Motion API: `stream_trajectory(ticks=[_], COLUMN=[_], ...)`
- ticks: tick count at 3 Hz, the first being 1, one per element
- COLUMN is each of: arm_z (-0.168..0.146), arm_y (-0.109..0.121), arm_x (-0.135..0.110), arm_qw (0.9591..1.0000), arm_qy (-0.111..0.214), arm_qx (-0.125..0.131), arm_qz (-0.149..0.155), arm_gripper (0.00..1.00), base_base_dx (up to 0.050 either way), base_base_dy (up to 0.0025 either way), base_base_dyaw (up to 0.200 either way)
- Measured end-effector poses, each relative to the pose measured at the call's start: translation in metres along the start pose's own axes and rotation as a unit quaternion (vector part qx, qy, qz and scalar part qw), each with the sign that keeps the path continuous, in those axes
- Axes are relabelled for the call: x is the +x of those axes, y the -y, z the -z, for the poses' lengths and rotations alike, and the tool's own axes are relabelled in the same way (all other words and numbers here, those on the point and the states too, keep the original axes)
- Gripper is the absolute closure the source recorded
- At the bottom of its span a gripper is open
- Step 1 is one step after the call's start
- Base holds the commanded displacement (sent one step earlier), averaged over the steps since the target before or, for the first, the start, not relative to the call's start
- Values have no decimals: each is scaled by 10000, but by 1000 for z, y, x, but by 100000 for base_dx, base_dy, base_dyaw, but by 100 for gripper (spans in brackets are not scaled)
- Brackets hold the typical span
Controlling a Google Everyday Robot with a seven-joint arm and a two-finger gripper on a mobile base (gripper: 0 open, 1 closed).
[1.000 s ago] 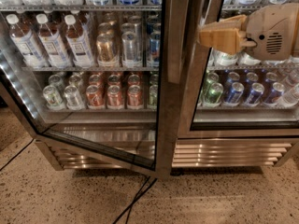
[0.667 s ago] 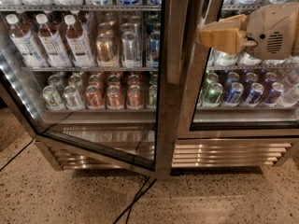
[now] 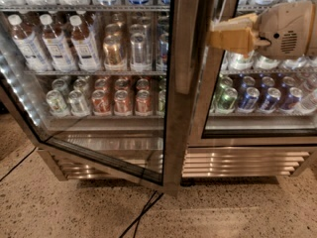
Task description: Open left fridge door
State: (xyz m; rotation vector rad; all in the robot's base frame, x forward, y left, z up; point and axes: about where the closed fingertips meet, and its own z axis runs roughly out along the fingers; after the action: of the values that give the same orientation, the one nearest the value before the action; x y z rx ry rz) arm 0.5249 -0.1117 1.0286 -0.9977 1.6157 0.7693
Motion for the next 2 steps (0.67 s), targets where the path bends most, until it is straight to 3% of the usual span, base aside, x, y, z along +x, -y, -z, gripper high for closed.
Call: stream_trajectory(ticks=[1, 2], arm_z=[-6, -4], arm_y=[-3, -2], arm_x=[-6, -5], arm_qw=[9996, 9996], arm_qy=[125, 125], arm_qx=[-233, -235], arm_qz=[27, 27], arm_gripper=[100, 100], base_base_dx=[0, 0], base_base_dy=[0, 0], base_base_dyaw=[0, 0])
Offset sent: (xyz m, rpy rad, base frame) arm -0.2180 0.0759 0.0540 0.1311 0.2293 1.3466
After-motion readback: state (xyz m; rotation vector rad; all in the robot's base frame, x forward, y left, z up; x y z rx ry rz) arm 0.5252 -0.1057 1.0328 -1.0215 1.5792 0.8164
